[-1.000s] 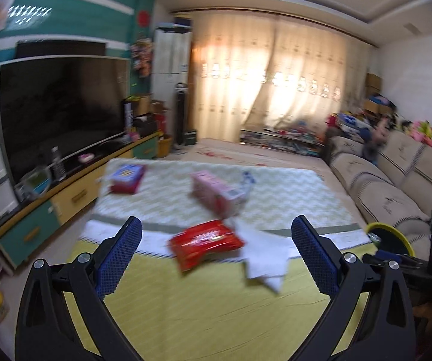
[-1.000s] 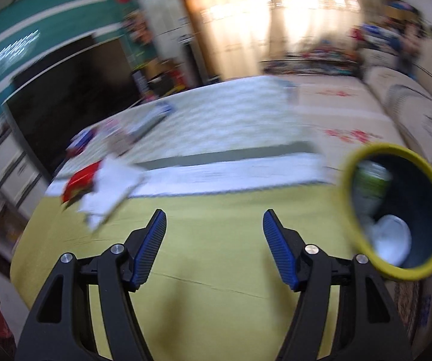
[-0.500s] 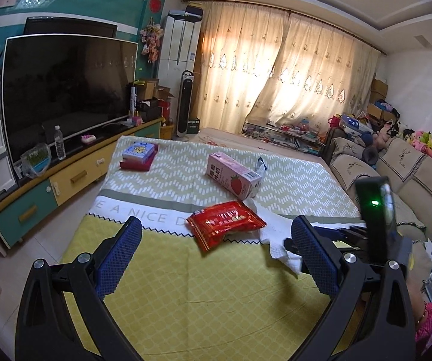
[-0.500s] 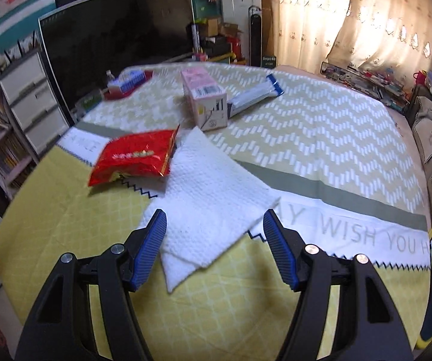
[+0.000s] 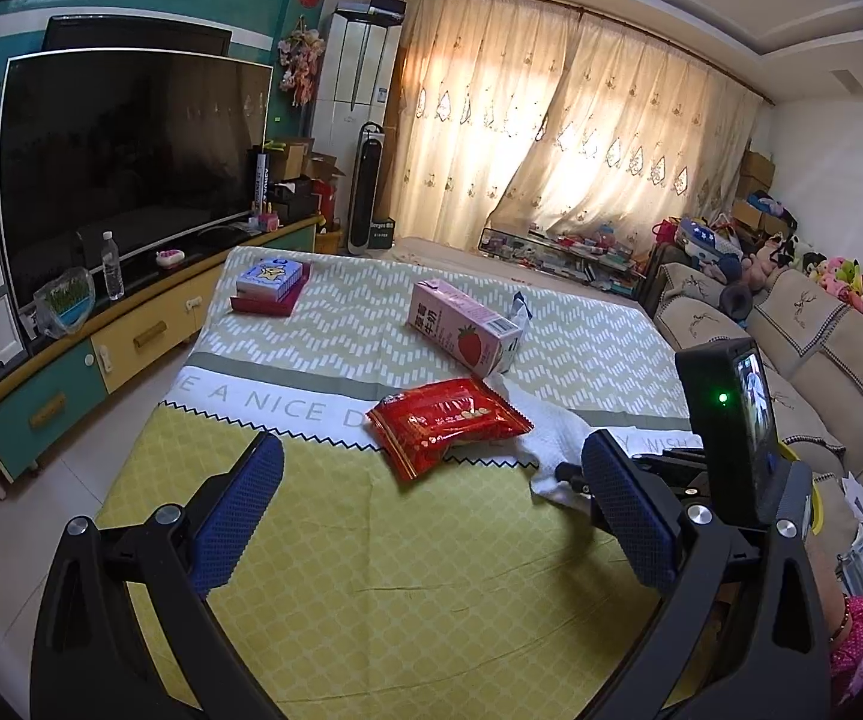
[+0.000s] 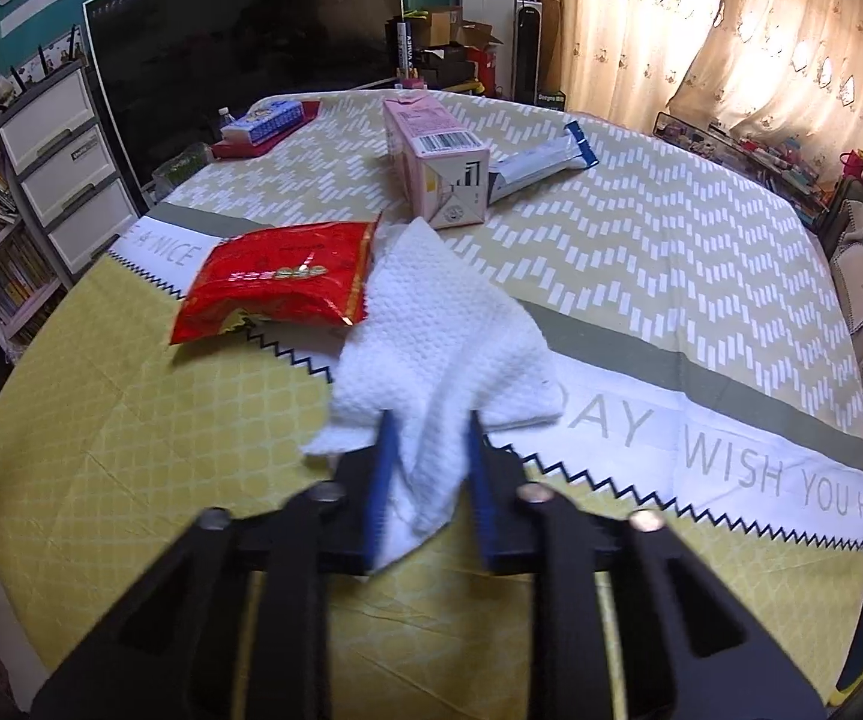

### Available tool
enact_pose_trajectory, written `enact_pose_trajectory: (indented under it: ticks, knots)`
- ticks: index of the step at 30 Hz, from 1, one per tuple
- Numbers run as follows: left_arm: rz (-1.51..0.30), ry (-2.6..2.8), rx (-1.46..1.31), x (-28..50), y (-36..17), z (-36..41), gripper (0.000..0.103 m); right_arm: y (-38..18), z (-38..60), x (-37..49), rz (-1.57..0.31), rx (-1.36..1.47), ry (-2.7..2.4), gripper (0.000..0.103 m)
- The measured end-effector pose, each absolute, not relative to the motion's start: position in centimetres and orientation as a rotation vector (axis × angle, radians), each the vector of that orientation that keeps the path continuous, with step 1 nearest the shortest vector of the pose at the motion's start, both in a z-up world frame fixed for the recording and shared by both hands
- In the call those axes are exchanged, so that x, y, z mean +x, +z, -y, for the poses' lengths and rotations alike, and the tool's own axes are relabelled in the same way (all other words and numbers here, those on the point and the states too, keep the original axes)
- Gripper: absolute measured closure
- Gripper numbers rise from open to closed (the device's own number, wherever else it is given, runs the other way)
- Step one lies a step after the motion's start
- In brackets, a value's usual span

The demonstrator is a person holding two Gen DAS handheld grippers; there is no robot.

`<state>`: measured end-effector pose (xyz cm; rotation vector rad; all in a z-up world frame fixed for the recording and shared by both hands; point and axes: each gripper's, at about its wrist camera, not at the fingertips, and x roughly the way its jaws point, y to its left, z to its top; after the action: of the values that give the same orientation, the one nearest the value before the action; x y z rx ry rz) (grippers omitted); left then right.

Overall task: Collect trash
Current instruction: 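Carry the tissue to the bin and release it with the right gripper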

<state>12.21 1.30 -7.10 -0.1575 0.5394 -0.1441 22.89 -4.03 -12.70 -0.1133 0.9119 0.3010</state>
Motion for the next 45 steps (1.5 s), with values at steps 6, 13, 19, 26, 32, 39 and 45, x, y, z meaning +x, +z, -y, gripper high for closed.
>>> enact_pose_trajectory:
  ticks: [6, 13, 19, 26, 32, 39, 45]
  knots:
    - [-0.547, -0.145, -0.148, 12.3, -7.4, -1.0, 0.005, -12.5, 4.6, 22.0, -0.91, -0.061, 0.32, 0.095]
    - [-0.561, -0.146, -0.135, 12.6, -7.7, -0.4, 0.005, -11.1, 7.8, 20.0, -0.867, 0.027, 0.294, 0.095]
    - [-0.569, -0.161, -0.122, 12.7, -7.9, 0.7, 0.005, -9.1, 12.1, 17.7, -0.802, 0.109, 0.235, 0.095]
    - [-0.577, -0.177, -0.106, 12.7, -8.0, 1.9, 0.005, -7.4, 19.2, 14.6, -0.728, 0.193, 0.083, 0.095]
    - [-0.58, -0.187, -0.09, 12.6, -8.2, 2.8, 0.005, -7.3, 26.0, 12.2, -0.689, 0.266, -0.082, 0.095]
    - [-0.588, -0.199, -0.072, 12.8, -8.3, 3.6, 0.005, -7.8, 32.4, 10.3, -0.654, 0.307, -0.279, 0.095]
    - [-0.594, -0.2, -0.062, 12.8, -8.3, 3.9, 0.005, -9.6, 36.0, 11.3, -0.664, 0.255, -0.451, 0.047]
